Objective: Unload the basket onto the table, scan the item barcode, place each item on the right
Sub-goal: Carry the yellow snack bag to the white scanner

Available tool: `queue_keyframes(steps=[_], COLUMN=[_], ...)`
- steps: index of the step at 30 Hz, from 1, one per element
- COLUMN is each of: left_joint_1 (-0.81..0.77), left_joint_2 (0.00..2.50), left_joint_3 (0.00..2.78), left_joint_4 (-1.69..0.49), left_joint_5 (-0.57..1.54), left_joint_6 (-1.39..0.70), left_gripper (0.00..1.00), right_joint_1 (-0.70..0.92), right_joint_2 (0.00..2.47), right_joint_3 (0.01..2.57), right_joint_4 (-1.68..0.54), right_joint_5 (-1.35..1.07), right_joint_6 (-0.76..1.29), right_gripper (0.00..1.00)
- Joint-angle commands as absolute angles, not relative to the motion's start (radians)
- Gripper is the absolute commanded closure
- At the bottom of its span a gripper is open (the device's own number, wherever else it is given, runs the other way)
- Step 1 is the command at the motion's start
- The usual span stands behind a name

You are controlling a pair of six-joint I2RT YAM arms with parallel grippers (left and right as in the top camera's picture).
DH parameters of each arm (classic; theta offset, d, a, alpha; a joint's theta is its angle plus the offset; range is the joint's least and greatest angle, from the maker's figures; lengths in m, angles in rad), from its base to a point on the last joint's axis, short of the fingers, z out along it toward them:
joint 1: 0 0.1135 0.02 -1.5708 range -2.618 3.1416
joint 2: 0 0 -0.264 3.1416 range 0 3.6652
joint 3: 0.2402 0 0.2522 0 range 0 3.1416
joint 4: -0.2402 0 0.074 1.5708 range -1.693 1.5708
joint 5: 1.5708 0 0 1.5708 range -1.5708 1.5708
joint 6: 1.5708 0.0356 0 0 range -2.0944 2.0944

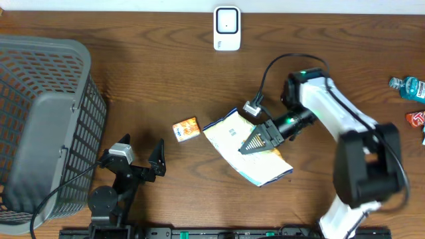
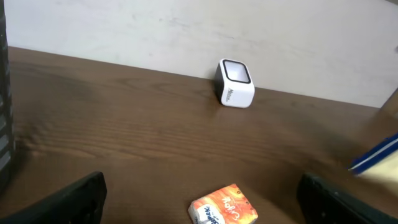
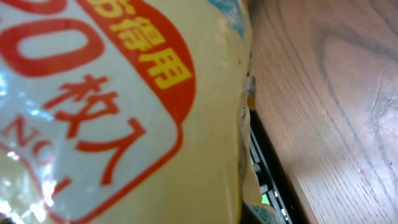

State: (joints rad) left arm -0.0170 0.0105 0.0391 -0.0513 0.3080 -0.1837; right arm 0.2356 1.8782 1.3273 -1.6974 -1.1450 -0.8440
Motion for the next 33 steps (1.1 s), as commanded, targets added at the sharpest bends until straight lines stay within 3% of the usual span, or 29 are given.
queue_keyframes(steps=[1,7,11,17,19,27,33], left_joint_1=[-0.021,-0.021,-0.021,-0.021,-0.021,-0.021,-0.021], left_joint_2=[0.006,0.006,0.006,0.006,0.006,0.006,0.006], left_joint_3=[0.021,0.021,0.021,0.021,0.021,0.021,0.021], left_joint_4=[-0.081,-0.081,-0.081,-0.081,-0.081,-0.081,-0.081], left_joint_5=[0.312,0.313,0.312,0.312,0.312,0.313,0.312], left_joint_6=[-0.185,-0.185,-0.185,-0.185,-0.185,-0.185,-0.185], left_gripper=[0.02,0.02,0.02,0.02,0.02,0.02,0.02], right_joint_1=[0.231,0.24,0.258,0.297,0.31,0.336,0.336], right_joint_2=[1.71,1.417,1.298,1.229,1.237,1.351,1.522], right_joint_3=[1.33,1.327,1.304,1.189,1.143,0.958,0.988], right_joint_4=[-1.703,-1.669,-1.515,-1.066,-0.928,-0.241,-0.005], right_joint_5=[-1.11,-0.985,-0.935,-0.422,-0.354,-0.162,-0.034], right_joint_6=[-0.772,-0.745,-0.688,-0.081,0.026,0.025,-0.057], right_gripper=[0.99,0.99,0.98,0.99,0.99,0.99,0.99])
